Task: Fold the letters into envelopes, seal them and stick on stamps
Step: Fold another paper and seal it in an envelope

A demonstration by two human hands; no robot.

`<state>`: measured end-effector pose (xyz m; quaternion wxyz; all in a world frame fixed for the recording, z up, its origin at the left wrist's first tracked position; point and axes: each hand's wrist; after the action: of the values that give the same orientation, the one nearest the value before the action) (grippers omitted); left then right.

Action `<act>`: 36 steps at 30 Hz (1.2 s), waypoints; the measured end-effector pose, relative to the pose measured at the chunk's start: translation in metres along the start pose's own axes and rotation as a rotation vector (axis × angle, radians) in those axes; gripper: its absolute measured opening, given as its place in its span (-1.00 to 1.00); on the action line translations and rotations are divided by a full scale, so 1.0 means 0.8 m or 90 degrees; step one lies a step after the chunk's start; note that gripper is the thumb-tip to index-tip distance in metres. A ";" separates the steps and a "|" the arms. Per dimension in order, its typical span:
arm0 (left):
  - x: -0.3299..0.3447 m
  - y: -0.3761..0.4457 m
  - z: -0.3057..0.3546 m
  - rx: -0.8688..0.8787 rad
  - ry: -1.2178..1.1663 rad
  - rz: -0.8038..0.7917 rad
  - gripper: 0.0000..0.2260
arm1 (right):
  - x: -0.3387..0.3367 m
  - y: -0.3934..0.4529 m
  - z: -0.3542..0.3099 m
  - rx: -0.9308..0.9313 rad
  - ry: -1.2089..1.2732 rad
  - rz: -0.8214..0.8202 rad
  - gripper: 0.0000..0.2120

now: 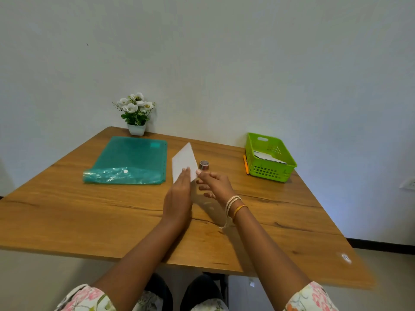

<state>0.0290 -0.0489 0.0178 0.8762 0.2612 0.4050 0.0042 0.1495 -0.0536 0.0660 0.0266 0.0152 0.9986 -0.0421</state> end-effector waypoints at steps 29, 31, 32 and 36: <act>0.003 0.083 -0.044 -0.384 -0.282 -0.240 -0.68 | -0.132 -0.025 0.072 0.105 -0.244 0.474 -0.77; 0.013 0.091 -0.046 -0.353 -0.183 -0.220 -0.71 | -0.137 -0.029 0.077 0.089 -0.296 0.465 -0.77; 0.015 0.093 -0.045 -0.345 -0.135 -0.214 -0.72 | -0.138 -0.031 0.079 0.084 -0.324 0.461 -0.76; 0.027 0.096 -0.045 -0.298 0.008 -0.216 -0.71 | -0.142 -0.032 0.086 0.071 -0.426 0.453 -0.73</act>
<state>0.0336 0.0383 0.0189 0.8982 -0.0198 0.4365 -0.0474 0.2654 -0.0881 0.0056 0.3578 0.3427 0.8644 -0.0862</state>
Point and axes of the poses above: each hand's wrist, its own y-axis towards the middle knuckle, its own x-axis out of the palm, z = x × y, and after that the axes turned 8 degrees about -z, right-handed
